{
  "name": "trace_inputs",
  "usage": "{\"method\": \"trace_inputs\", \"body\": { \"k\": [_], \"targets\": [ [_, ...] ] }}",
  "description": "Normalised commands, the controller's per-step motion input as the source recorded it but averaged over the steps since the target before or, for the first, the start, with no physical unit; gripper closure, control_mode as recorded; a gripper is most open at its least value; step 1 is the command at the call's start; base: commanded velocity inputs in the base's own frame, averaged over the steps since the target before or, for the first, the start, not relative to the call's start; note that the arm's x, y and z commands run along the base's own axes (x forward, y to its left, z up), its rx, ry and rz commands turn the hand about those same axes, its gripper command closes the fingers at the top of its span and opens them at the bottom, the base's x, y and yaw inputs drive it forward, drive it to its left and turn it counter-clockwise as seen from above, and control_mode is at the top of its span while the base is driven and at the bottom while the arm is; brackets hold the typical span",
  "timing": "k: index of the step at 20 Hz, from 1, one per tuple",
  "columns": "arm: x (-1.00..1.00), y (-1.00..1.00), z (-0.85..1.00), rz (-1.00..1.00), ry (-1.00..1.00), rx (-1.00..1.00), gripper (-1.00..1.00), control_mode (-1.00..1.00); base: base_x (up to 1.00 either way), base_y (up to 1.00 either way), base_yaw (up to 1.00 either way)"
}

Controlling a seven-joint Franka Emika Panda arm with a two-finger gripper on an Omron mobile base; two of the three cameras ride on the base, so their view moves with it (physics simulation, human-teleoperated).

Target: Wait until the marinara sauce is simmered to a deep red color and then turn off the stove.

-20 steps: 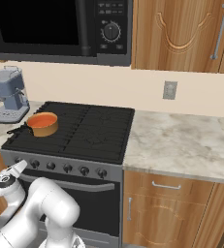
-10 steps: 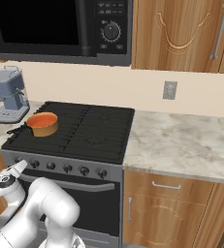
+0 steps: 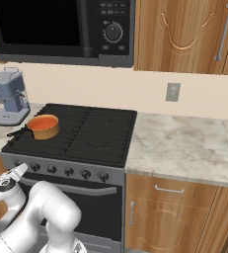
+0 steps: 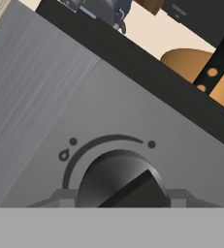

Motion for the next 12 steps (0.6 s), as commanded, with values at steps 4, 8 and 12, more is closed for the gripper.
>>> {"method": "trace_inputs", "body": {
  "k": [4, 8, 12],
  "targets": [
    [0.00, 0.00, 0.00, 0.00, 0.00, 0.00, 1.00, -1.00, 0.00, 0.00, 0.00],
    [0.00, 0.00, 0.00, 0.00, 0.00, 0.00, 1.00, -1.00, 0.00, 0.00, 0.00],
    [0.00, 0.00, 0.00, 0.00, 0.00, 0.00, 1.00, -1.00, 0.00, 0.00, 0.00]
  ]
}}
